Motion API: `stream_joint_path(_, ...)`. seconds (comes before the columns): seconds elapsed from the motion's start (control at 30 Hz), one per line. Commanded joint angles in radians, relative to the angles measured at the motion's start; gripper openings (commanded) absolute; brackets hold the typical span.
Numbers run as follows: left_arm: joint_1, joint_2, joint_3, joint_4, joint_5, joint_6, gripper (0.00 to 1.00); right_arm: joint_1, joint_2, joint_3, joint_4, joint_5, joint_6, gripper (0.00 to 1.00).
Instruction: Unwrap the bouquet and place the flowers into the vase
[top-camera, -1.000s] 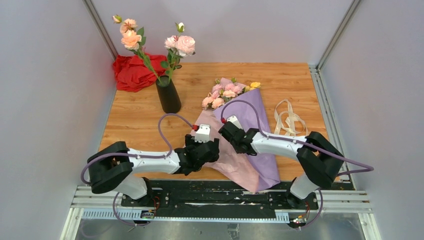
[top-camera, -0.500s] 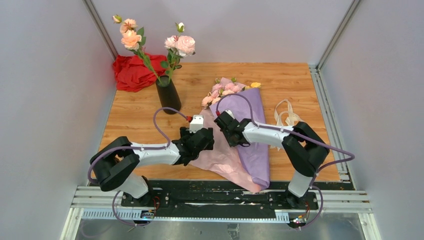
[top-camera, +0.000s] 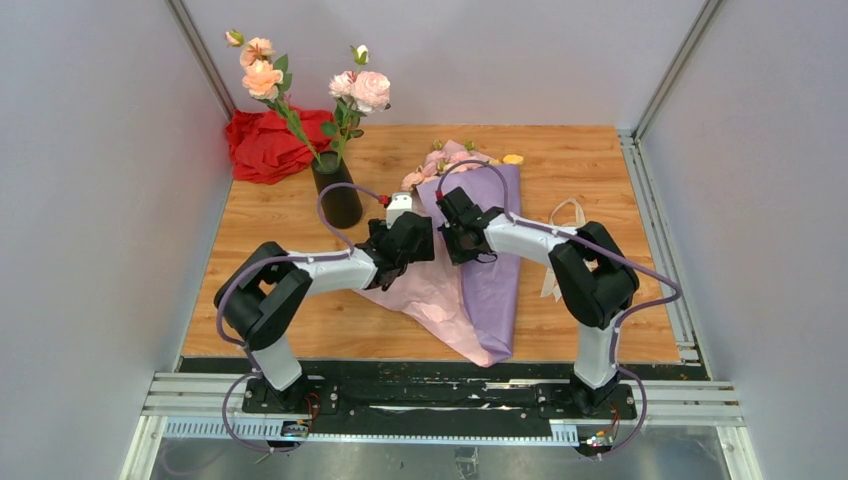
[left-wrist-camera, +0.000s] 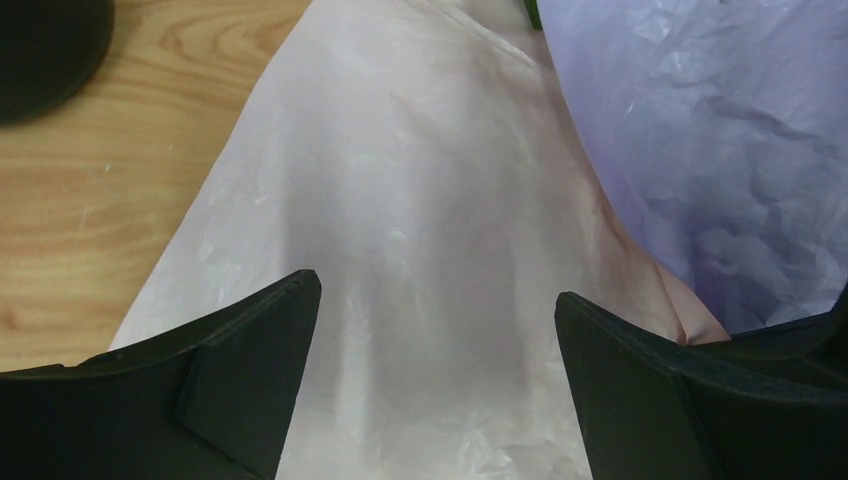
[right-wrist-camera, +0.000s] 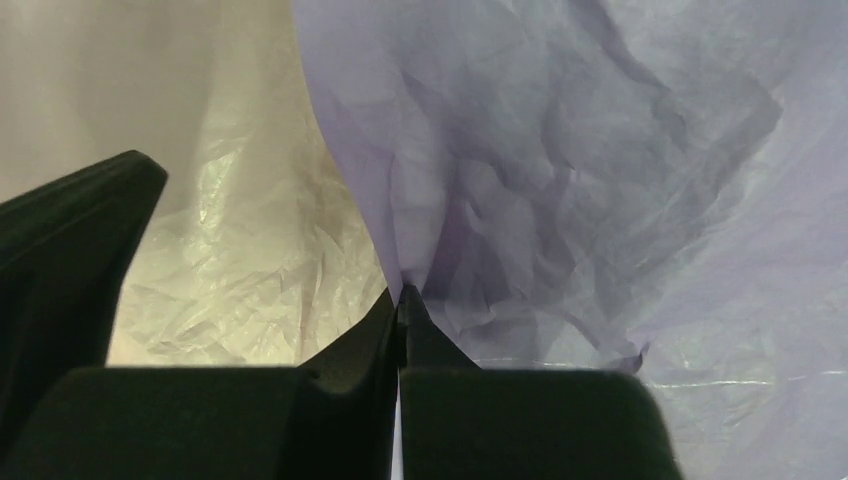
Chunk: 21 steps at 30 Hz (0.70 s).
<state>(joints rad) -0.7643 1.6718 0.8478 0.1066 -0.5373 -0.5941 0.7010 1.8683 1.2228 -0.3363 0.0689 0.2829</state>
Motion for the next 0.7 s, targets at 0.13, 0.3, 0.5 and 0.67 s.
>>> stream_joint_path(0.13,0.042,0.128,0.125,0.067,0.068,0.055,1.0,-0.109,0.167,0.199,-0.01,-0.113,-0.059,0.0)
stream_joint_path(0.3,0.052,0.139,0.135,0.068,0.044,0.058,1.0,-0.131,0.259,0.333,-0.02,-0.16,-0.069,0.0)
stream_joint_path(0.5,0.053,0.123,0.093,0.108,0.042,0.046,1.0,-0.133,0.173,0.254,0.044,-0.174,-0.058,0.0)
stream_joint_path(0.67,0.053,0.123,0.084,0.116,0.04,0.035,1.0,-0.134,0.045,0.151,0.078,-0.168,-0.067,0.09)
